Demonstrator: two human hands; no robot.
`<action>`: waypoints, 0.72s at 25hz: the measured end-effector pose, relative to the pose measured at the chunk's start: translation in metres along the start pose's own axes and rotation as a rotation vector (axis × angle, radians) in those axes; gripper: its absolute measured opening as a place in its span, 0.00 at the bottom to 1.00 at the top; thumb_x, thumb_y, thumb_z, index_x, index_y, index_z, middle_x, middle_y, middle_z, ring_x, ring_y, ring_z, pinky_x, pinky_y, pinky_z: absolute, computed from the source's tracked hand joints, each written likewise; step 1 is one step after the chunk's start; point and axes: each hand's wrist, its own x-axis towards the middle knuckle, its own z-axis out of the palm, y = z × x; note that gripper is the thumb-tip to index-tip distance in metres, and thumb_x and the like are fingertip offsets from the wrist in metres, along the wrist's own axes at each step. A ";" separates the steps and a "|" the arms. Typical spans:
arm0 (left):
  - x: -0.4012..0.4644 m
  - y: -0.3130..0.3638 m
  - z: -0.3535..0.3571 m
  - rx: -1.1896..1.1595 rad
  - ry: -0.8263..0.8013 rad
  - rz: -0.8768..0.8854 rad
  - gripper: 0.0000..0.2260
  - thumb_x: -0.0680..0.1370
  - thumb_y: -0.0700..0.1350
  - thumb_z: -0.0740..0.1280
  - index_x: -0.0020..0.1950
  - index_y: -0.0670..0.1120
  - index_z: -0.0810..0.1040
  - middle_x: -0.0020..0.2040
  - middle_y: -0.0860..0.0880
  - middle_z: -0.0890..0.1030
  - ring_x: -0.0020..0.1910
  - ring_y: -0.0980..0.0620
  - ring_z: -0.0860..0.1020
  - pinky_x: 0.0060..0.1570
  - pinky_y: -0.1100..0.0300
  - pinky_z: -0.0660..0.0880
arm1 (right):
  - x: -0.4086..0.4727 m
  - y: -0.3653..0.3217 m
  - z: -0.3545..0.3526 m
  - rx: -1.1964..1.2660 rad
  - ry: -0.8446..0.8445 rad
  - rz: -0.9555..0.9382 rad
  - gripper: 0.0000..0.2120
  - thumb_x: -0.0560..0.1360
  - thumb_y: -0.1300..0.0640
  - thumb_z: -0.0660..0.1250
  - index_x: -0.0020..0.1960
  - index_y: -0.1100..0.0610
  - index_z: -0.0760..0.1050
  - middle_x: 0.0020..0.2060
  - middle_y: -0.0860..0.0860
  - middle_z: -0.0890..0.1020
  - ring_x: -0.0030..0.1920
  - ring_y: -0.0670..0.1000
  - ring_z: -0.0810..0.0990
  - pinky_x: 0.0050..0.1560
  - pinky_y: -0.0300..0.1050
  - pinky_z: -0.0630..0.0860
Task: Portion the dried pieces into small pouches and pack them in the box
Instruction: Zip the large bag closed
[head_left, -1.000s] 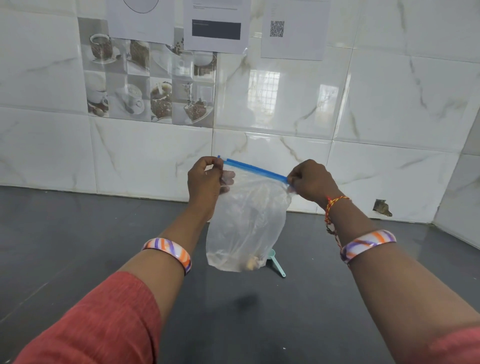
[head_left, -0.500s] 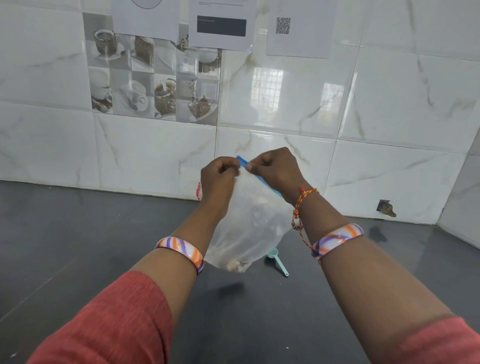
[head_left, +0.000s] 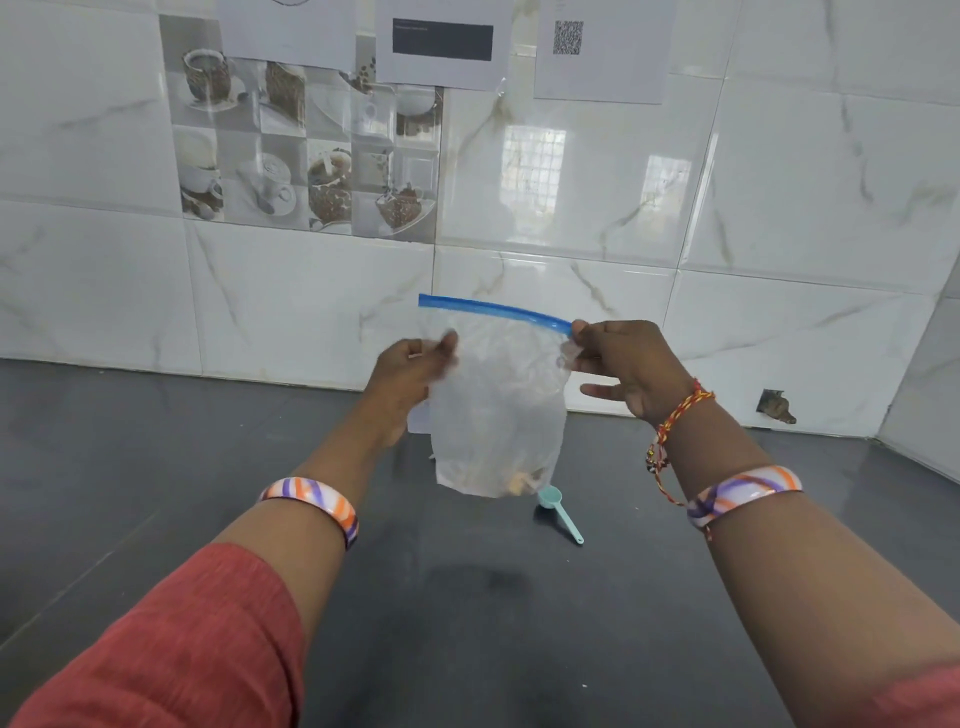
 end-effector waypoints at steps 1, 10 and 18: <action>-0.004 -0.005 0.000 0.012 -0.045 -0.024 0.04 0.76 0.43 0.68 0.41 0.45 0.76 0.39 0.48 0.80 0.40 0.52 0.78 0.44 0.59 0.76 | 0.001 0.002 0.001 0.083 0.005 0.012 0.09 0.76 0.52 0.65 0.39 0.54 0.74 0.33 0.47 0.81 0.37 0.45 0.80 0.43 0.43 0.69; -0.005 -0.008 -0.005 -0.197 0.064 -0.015 0.05 0.75 0.41 0.69 0.41 0.42 0.77 0.34 0.47 0.81 0.31 0.53 0.80 0.30 0.62 0.80 | -0.020 0.081 0.006 0.114 -0.153 0.185 0.04 0.74 0.59 0.67 0.40 0.55 0.77 0.27 0.45 0.82 0.26 0.40 0.79 0.28 0.35 0.77; -0.012 -0.020 -0.007 -0.100 -0.235 -0.155 0.10 0.73 0.33 0.69 0.47 0.48 0.78 0.35 0.49 0.85 0.34 0.54 0.83 0.33 0.61 0.80 | -0.012 0.077 0.005 0.409 -0.374 0.392 0.14 0.76 0.49 0.63 0.50 0.58 0.80 0.43 0.54 0.86 0.43 0.51 0.85 0.48 0.53 0.80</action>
